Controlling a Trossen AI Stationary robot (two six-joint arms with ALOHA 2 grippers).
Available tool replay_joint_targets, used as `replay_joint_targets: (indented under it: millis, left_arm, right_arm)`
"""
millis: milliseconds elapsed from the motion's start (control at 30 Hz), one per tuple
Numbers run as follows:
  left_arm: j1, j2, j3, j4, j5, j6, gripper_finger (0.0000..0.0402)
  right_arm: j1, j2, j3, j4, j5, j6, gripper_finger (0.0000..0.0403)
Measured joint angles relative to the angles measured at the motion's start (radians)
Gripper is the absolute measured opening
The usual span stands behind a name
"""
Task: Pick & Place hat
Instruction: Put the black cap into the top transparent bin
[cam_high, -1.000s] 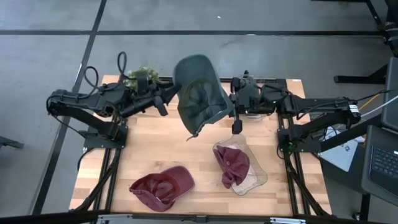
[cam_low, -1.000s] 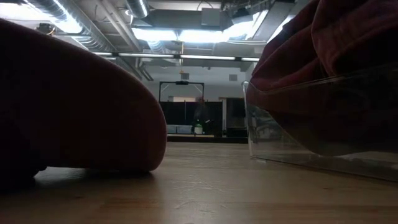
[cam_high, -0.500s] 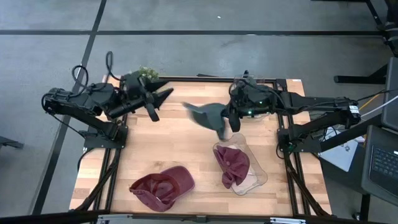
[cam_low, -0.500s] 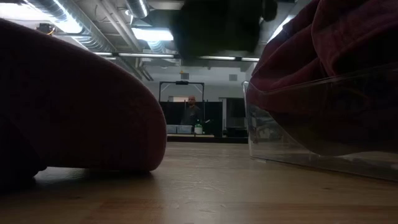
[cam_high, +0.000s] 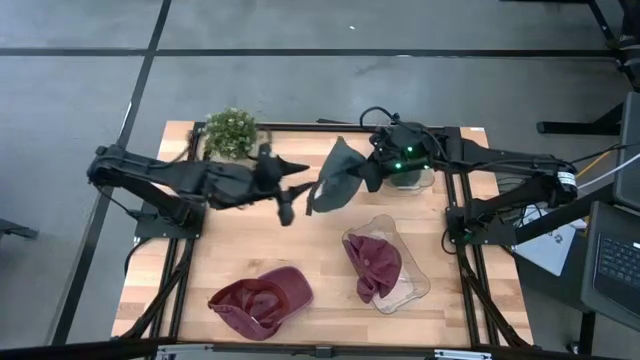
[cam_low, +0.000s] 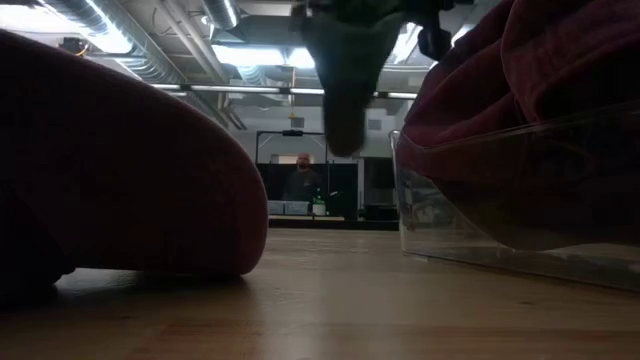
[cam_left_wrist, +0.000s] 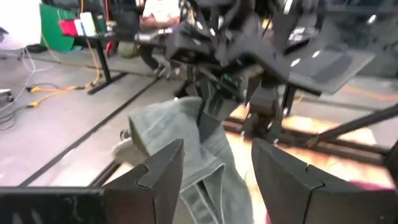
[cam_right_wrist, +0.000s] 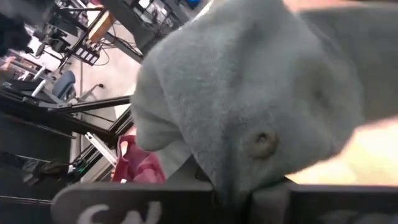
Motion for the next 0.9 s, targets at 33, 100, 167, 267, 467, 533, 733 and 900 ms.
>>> replay_joint_targets:
  millis: [33,100,167,267,467,533,733,900]
  left_arm:
    - [0.005,0.02,0.0,0.001,0.0,0.0,0.0185]
    - [0.013,0.059,0.0,0.001,0.001,0.013,0.0185]
    - [0.018,0.098,0.0,0.004,0.0,0.038,0.0185]
    - [0.022,0.155,-0.001,0.012,-0.002,0.076,0.0185]
    - [0.019,0.231,-0.001,0.039,-0.003,0.153,0.0184]
    - [0.018,0.245,-0.001,0.038,-0.005,0.16,0.0184]
    - [0.017,0.255,-0.001,0.038,-0.023,0.16,0.0184]
    - [0.017,0.255,-0.001,0.037,-0.09,0.236,0.0185]
  right_arm:
    - [-0.006,0.01,0.0,0.0,-0.011,0.011,0.0006]
    - [-0.014,0.031,0.0,0.004,-0.042,0.029,0.0006]
    - [-0.018,0.055,0.0,0.01,-0.073,0.047,0.0006]
    - [-0.018,0.095,0.0,0.023,-0.107,0.081,0.0006]
    - [-0.019,0.149,0.0,0.07,-0.117,0.155,0.0006]
    - [-0.024,0.159,0.0,0.101,-0.117,0.163,0.0006]
    - [-0.056,0.179,0.0,0.183,-0.115,0.22,0.0006]
    - [-0.078,0.185,0.0,0.278,-0.117,0.279,0.0006]
